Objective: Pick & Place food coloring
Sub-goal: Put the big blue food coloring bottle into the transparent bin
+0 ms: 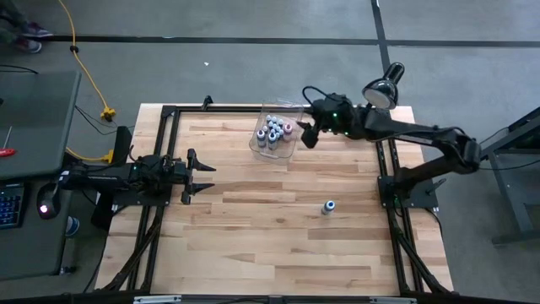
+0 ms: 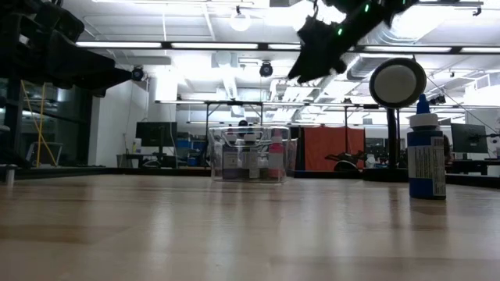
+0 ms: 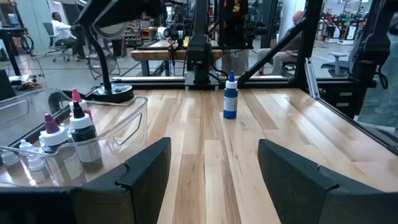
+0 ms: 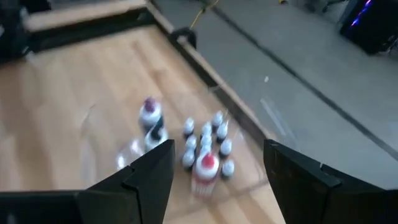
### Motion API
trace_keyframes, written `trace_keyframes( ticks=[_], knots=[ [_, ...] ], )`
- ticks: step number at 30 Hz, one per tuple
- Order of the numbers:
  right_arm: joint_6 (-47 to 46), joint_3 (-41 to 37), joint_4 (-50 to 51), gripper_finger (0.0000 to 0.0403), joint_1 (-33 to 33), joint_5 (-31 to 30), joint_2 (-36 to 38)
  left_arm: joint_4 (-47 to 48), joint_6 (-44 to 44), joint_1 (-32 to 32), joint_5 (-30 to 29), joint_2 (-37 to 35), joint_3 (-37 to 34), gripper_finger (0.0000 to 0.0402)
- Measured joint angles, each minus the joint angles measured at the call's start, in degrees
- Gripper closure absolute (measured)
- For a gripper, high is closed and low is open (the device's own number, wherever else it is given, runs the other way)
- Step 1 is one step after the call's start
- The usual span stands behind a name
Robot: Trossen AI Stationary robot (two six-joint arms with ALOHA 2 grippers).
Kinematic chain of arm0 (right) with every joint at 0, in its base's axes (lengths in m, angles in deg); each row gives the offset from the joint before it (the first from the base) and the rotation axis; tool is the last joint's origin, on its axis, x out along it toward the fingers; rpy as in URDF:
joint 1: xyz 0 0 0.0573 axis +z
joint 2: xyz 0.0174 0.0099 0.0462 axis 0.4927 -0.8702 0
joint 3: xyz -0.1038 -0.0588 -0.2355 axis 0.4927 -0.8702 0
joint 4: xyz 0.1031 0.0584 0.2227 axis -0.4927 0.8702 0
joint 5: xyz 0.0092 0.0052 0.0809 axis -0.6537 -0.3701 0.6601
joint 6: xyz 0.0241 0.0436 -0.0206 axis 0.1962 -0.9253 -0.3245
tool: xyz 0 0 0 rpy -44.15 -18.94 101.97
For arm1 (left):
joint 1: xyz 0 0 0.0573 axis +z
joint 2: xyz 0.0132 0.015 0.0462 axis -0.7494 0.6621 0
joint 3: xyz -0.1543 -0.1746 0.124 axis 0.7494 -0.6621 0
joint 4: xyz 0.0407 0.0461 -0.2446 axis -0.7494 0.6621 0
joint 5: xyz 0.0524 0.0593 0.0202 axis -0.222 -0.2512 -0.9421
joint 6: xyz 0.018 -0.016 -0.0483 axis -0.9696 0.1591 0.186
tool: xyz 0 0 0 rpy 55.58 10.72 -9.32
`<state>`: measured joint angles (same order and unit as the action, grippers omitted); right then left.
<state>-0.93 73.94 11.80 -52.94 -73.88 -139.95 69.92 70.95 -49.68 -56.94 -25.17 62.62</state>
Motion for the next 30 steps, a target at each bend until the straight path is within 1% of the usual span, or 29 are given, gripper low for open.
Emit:
trace_keyframes(
  ticks=[4, 7, 12, 15, 18, 22, 27, 30],
  knots=[
    [-0.32, 6.53, 15.70, 0.0169, 2.09, 0.24, 2.39, 0.01, 0.02, 0.01, 0.00, 0.00, -0.01, 0.0163],
    [-2.35, 11.13, 26.44, 0.0169, 4.18, 1.32, 3.75, 0.00, 0.00, 0.02, 0.00, 0.00, 0.00, 0.0163],
    [-7.59, 17.08, 38.11, 0.0169, 8.21, 4.97, 5.51, 0.00, 0.02, 0.02, 0.00, 0.00, -0.02, 0.0163],
    [-11.45, 19.29, 41.99, 0.0169, 10.50, 6.64, 6.36, 0.01, 0.00, 0.00, 0.00, 0.00, -0.02, 0.0163],
    [-13.78, 20.43, 43.89, 0.0169, 13.43, 6.86, 7.40, 0.00, 0.02, 0.00, 0.00, 0.01, -0.02, 0.0163],
    [-13.83, 19.84, 44.81, 0.0169, 18.39, 6.92, 10.11, 0.00, 0.00, 0.01, 0.00, 0.01, 0.00, 0.0163],
    [-21.07, 19.63, 49.67, 0.0169, 24.80, 6.90, 11.73, 0.00, 0.01, 0.00, 0.00, 0.02, 0.00, 0.0163],
    [-22.55, 19.58, 53.49, 0.0169, 28.14, 6.82, 11.65, 0.00, 0.00, 0.02, 0.00, 0.02, 0.00, 0.0163]
  ],
)
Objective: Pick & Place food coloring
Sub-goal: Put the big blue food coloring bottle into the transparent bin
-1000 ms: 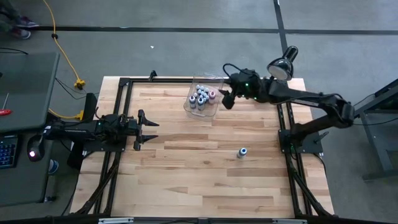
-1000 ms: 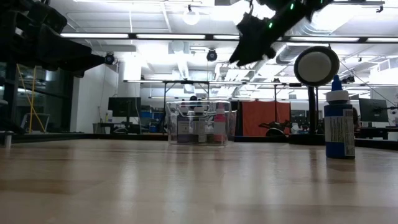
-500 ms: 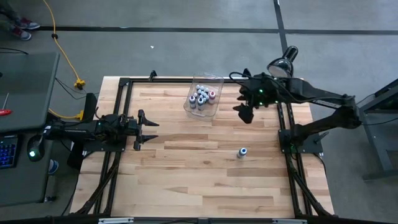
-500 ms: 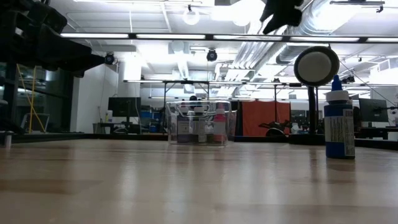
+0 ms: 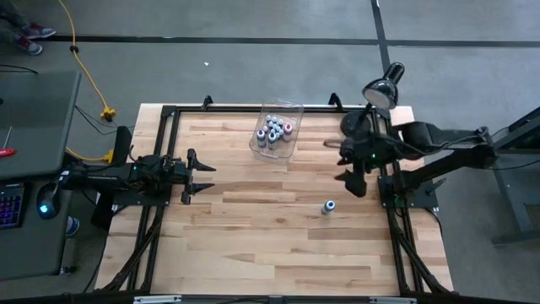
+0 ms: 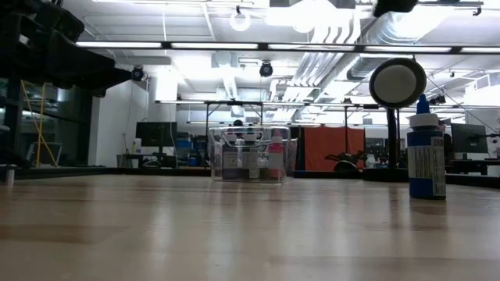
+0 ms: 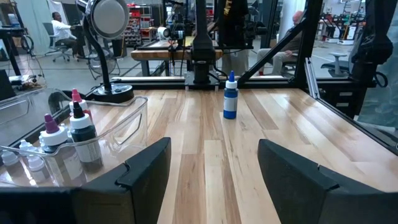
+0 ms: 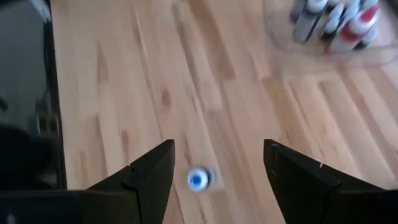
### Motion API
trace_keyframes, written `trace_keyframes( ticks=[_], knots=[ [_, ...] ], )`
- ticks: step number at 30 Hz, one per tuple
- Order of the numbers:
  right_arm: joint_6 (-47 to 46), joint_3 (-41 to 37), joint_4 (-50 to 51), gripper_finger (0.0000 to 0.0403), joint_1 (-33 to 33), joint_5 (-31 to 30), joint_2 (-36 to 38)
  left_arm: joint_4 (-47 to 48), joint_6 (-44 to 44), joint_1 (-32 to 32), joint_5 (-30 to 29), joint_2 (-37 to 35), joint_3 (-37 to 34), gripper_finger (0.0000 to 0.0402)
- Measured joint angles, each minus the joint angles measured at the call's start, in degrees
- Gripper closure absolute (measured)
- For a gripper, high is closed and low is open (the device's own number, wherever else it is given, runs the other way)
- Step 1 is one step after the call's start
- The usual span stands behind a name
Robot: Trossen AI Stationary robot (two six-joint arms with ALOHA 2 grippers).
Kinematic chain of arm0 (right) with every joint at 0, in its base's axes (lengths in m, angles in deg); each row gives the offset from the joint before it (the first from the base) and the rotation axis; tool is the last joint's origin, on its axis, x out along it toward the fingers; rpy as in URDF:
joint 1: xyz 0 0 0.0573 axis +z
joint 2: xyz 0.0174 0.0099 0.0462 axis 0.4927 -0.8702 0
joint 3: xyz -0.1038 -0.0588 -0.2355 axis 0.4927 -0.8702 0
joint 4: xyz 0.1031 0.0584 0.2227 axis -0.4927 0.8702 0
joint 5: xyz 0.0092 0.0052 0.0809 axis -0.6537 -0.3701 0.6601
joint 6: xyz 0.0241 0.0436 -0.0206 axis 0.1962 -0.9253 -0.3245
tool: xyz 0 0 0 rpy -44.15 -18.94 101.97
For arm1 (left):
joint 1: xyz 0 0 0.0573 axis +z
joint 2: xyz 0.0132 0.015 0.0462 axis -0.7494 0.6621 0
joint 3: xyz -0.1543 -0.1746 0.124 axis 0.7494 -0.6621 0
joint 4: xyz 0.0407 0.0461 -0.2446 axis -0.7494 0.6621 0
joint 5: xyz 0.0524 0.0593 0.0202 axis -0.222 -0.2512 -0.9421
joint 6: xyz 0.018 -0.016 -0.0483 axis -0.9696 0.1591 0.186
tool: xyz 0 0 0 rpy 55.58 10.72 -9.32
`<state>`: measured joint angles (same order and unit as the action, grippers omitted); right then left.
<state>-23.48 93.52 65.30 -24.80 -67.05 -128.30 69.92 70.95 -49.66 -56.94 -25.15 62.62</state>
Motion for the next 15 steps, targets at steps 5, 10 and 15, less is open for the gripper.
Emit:
trace_keyframes(
  ticks=[5, 10, 15],
  knots=[
    [2.75, 0.00, 6.91, 0.0169, 4.35, -1.24, -1.30, 0.00, 0.00, -0.02, 0.00, -0.02, 0.00, 0.0163],
    [3.94, 0.00, 12.50, 0.0169, 7.25, -1.40, -3.98, 0.02, 0.00, 0.00, 0.00, -0.02, 0.00, 0.0163],
    [4.65, 0.00, 12.58, 0.0169, 10.05, -1.07, -7.63, 0.00, 0.00, 0.00, 0.00, -0.02, -0.01, 0.0163]
  ],
)
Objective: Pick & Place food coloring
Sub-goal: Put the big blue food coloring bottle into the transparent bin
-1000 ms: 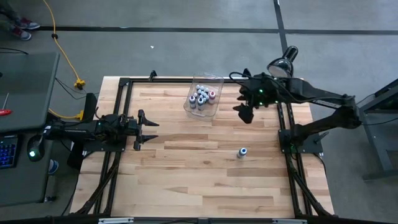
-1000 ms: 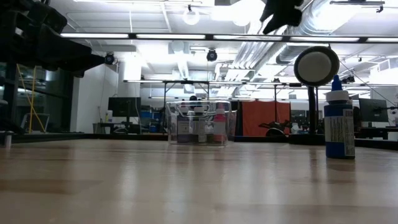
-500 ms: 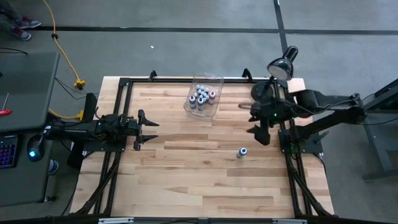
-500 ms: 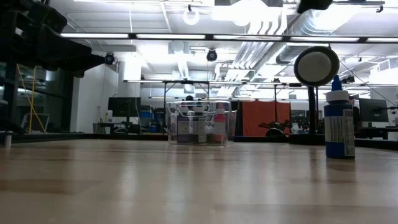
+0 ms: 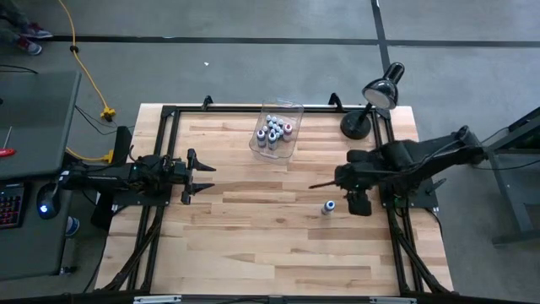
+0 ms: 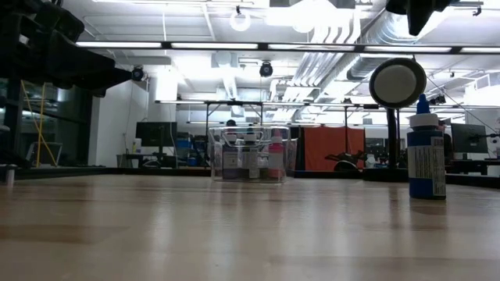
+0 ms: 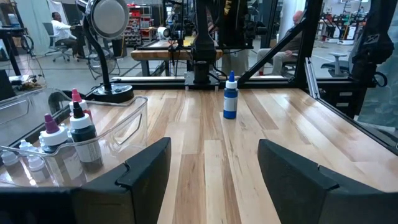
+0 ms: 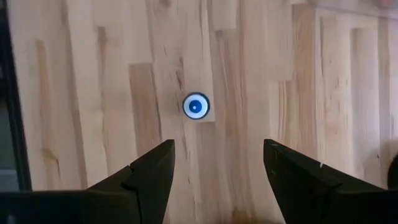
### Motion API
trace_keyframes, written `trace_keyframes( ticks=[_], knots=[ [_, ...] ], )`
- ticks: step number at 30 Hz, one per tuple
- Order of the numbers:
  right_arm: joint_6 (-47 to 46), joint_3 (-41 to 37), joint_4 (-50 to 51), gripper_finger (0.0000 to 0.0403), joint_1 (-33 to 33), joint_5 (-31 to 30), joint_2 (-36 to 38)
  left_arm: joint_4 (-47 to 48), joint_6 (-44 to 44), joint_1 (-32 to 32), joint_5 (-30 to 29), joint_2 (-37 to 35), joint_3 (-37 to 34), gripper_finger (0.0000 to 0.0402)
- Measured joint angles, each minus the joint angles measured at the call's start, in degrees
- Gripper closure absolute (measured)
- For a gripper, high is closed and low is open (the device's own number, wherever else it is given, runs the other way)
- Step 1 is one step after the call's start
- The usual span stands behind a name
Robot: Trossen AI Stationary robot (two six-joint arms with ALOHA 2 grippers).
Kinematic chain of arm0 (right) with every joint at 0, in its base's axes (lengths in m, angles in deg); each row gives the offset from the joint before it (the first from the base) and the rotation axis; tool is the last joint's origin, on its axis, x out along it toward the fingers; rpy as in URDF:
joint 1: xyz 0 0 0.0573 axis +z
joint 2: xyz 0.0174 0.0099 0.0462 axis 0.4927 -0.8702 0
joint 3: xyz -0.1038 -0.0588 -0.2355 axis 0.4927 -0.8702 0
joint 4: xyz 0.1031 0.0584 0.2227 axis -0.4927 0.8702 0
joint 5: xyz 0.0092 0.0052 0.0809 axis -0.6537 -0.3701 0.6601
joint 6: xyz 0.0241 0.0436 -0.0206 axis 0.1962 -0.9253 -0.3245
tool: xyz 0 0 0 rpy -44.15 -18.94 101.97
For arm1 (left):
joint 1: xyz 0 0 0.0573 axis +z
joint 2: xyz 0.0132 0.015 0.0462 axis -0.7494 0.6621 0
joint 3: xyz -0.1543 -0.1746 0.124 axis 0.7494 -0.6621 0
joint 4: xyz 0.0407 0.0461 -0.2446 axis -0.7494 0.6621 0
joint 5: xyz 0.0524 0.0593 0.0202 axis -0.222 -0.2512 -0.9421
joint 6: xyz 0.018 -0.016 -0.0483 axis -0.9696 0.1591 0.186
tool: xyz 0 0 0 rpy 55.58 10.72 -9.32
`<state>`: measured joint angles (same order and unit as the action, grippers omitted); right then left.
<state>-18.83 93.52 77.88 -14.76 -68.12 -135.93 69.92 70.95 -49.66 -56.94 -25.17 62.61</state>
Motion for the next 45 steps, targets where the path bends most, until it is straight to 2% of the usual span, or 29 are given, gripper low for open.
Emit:
trace_keyframes(
  ticks=[6, 11, 17, 25, 33, 45],
  knots=[
    [-6.71, 0.00, 0.80, 0.0169, 1.58, 0.72, -3.94, 0.00, 0.00, 0.00, 0.00, 0.00, -0.01, 0.0163],
    [-19.31, -2.57, -1.44, 0.0169, 1.53, 2.39, -5.22, 0.00, 0.00, 0.00, 0.00, 0.00, 0.01, 0.0163],
    [-37.48, -9.97, -9.97, 0.0169, 1.56, 7.79, -5.25, 0.00, 0.00, -0.02, 0.00, 0.00, -0.01, 0.0163],
    [-54.81, -16.02, -17.85, 0.0169, 1.37, 4.91, -5.27, 0.00, 0.00, 0.00, 0.00, 0.02, -0.01, 0.0163],
    [-59.30, -19.82, -21.28, 0.0169, -0.15, 2.98, -5.27, 0.00, 0.00, 0.00, 0.00, 0.00, -0.01, 0.0163],
    [-58.16, -20.37, -23.59, 0.0169, -1.64, 8.48, -10.72, 0.00, 0.00, 0.00, 0.00, 0.02, -0.01, 0.0163]
  ],
)
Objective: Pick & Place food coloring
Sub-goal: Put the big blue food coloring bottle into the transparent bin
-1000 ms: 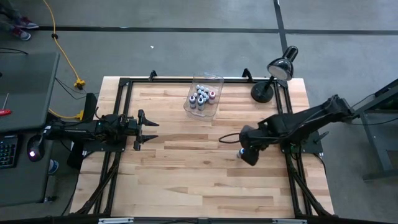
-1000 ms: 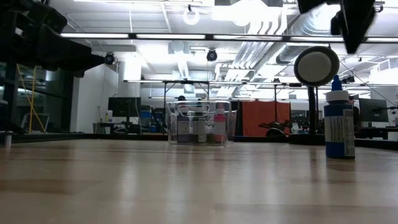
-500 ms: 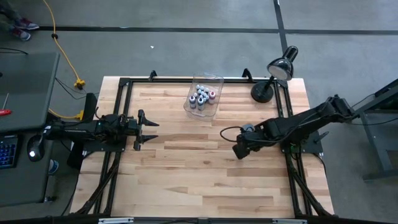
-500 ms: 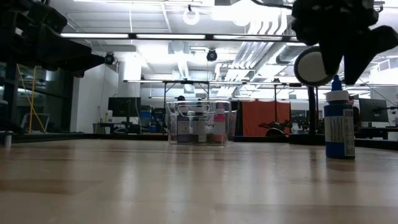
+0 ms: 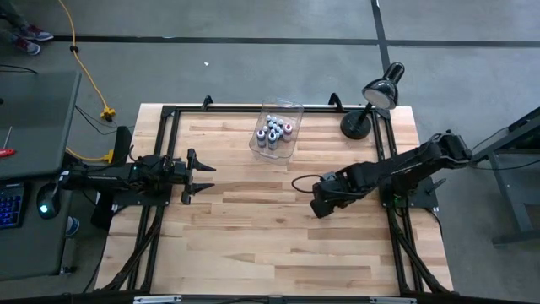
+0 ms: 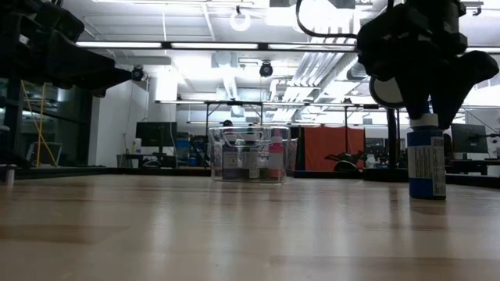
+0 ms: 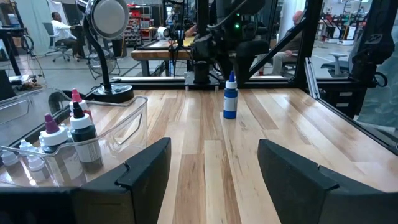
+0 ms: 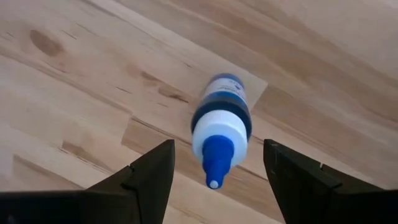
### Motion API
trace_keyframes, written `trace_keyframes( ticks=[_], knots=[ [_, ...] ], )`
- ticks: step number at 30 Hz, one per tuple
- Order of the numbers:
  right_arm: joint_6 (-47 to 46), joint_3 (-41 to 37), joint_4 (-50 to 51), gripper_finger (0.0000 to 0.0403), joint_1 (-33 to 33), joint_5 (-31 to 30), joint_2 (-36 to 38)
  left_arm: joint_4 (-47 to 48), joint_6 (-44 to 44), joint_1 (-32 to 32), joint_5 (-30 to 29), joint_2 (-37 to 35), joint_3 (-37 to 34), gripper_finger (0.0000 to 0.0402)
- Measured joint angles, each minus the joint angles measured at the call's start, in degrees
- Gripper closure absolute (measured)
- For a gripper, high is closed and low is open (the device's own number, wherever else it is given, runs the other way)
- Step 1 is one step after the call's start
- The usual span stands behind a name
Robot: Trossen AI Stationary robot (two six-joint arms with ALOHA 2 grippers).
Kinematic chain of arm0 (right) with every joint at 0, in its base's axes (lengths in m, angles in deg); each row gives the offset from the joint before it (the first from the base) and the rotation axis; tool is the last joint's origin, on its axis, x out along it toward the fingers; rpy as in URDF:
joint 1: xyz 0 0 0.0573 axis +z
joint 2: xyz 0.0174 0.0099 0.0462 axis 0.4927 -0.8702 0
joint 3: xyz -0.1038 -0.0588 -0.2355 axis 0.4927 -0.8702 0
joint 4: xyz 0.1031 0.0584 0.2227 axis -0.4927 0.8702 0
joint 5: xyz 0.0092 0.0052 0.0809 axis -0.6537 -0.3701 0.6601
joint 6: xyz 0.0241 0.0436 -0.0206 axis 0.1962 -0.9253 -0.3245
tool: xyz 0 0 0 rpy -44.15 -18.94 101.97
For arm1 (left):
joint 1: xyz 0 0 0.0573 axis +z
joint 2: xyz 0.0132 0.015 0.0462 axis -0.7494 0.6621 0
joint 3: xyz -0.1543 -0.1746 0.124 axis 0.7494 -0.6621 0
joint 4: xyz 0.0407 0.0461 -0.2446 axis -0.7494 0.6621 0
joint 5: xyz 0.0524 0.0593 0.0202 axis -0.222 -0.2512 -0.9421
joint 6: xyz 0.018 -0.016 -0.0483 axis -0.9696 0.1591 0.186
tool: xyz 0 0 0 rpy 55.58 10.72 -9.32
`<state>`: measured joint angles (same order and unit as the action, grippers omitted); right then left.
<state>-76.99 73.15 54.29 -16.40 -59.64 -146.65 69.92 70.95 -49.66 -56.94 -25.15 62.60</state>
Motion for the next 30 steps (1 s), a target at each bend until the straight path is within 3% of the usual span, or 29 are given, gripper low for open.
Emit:
trace_keyframes(
  ticks=[11, 30],
  knots=[
    [-0.01, 0.00, 0.05, 0.0177, -0.53, -0.24, -0.13, 0.02, 0.00, -0.02, 0.00, 0.00, 0.02, 0.0163],
    [1.55, 0.00, -0.11, 0.0293, -0.63, 0.23, -0.13, 0.02, 0.00, -0.02, 0.00, 0.00, 0.02, 0.0163]
  ],
)
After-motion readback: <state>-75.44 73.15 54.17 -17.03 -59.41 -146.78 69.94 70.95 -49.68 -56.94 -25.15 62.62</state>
